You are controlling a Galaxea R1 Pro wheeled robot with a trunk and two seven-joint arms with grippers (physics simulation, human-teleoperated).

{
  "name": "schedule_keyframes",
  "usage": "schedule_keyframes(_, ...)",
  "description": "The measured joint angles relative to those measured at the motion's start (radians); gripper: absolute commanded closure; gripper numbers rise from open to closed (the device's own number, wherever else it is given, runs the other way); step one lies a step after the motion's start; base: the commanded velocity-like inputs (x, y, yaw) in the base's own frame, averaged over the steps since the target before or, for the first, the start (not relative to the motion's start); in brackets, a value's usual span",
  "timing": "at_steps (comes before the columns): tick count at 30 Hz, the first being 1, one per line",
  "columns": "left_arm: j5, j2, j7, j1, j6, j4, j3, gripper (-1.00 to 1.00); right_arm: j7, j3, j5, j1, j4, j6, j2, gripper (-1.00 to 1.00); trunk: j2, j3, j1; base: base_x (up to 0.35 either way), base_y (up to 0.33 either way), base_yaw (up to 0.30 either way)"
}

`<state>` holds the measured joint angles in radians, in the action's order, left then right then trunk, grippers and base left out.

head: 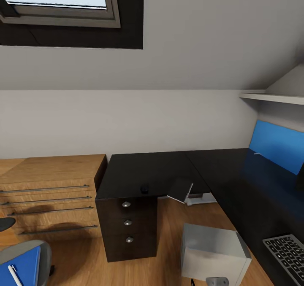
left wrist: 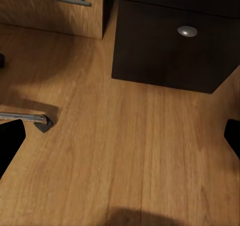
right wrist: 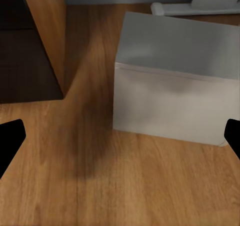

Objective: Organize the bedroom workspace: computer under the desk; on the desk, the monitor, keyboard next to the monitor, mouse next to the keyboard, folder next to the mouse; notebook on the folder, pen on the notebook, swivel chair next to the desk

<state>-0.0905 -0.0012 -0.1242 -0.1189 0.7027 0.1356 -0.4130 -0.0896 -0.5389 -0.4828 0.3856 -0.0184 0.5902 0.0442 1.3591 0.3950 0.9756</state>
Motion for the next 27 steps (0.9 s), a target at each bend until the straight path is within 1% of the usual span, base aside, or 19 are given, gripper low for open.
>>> schedule_keyframes(5, 0.0, 0.0, 0.0, 0.0, -0.001, 0.0, 0.0, -1.0, 0.0, 0.0, 0.0, 0.0, 0.001, 0.002, 0.004, -1.0, -0.035, -0.016, -0.019, 0.0, 0.0, 0.009)
schedule_keyframes(9, 0.0, 0.0, 0.001, 0.0, -0.001, 0.0, 0.0, -1.0, -0.002, 0.0, 0.0, 0.0, 0.002, 0.002, 0.007, -1.0, -0.063, -0.028, -0.035, 0.0, 0.0, 0.115)
schedule_keyframes(27, 0.0, 0.0, 0.001, 0.0, -0.001, 0.0, 0.0, -1.0, -0.005, 0.002, 0.0, 0.0, 0.002, 0.002, 0.006, -1.0, -0.189, -0.073, -0.104, 0.0, 0.0, 0.23)
